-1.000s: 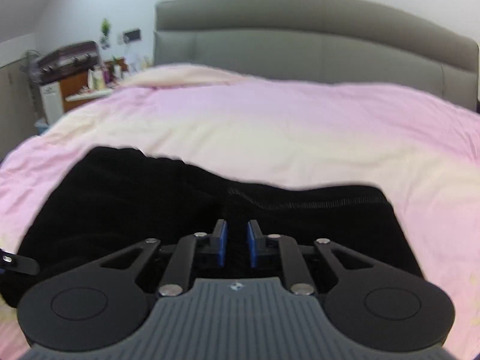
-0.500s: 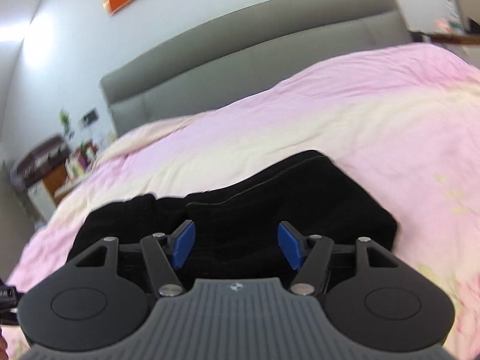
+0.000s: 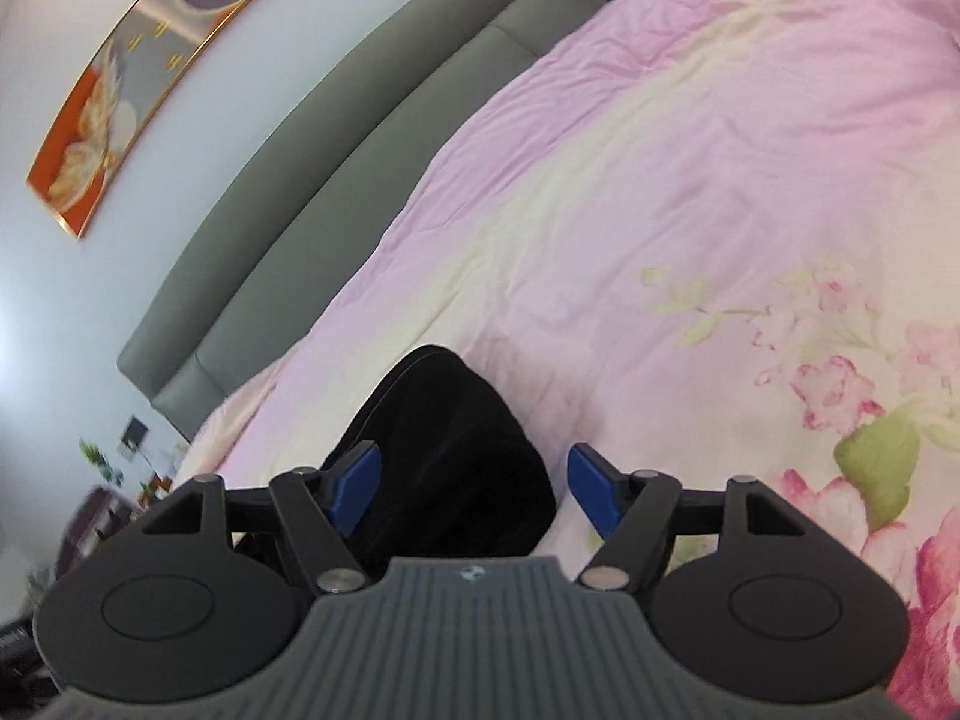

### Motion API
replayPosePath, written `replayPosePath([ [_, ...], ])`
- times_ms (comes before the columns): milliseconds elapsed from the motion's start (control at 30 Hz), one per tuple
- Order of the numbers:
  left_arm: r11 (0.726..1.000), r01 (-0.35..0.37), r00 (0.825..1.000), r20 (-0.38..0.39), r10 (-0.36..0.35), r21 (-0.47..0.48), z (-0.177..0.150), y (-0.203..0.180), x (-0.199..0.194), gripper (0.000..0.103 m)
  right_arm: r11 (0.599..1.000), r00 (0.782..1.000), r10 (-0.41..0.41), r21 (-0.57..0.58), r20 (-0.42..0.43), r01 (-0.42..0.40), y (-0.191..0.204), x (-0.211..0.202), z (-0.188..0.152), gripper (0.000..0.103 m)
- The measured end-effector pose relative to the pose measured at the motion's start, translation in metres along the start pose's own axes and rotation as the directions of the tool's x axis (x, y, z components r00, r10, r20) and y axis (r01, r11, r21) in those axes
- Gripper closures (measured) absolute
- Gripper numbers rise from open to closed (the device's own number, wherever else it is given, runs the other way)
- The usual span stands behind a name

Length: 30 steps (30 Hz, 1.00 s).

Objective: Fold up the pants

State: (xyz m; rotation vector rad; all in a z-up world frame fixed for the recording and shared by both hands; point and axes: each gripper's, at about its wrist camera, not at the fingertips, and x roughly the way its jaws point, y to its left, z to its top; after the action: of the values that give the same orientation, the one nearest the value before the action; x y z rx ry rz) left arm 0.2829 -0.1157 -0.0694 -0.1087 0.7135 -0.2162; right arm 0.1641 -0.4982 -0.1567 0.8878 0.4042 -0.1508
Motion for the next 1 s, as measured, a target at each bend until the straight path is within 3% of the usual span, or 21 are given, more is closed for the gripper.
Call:
replayPosePath([
  [233, 0.997, 0.059, 0.998, -0.042, -0.056, 0.054, -0.010, -0.048, 0.029, 0.008, 0.969, 0.996, 0.073, 0.239, -0.053, -0.058, -0.032, 0.019, 0.011, 0.032],
  [467, 0.978, 0.129, 0.991, -0.067, -0.120, 0.166, -0.010, -0.089, 0.053, 0.008, 0.959, 0.996, 0.072, 0.278, -0.043, -0.057, -0.027, 0.044, 0.010, 0.029],
  [633, 0.968, 0.138, 0.988, -0.090, -0.122, 0.210, -0.009, -0.105, 0.069, 0.011, 0.978, 0.991, 0.022, 0.210, -0.132, 0.006, -0.014, 0.067, 0.013, 0.028],
  [767, 0.967, 0.143, 0.987, -0.106, -0.122, 0.212, -0.011, -0.109, 0.080, 0.011, 0.983, 0.963, -0.078, 0.143, -0.258, 0.118, -0.008, 0.091, 0.015, 0.027],
  [933, 0.957, 0.159, 0.981, -0.146, -0.126, 0.244, -0.016, -0.113, 0.096, 0.011, 0.997, 0.942, -0.035, 0.056, -0.333, 0.057, -0.005, 0.114, 0.017, 0.009],
  [1000, 0.954, 0.165, 0.974, -0.195, -0.117, 0.250, -0.020, -0.112, 0.111, 0.011, 0.999, 0.934, -0.020, -0.046, -0.358, 0.003, 0.001, 0.120, 0.013, 0.017],
])
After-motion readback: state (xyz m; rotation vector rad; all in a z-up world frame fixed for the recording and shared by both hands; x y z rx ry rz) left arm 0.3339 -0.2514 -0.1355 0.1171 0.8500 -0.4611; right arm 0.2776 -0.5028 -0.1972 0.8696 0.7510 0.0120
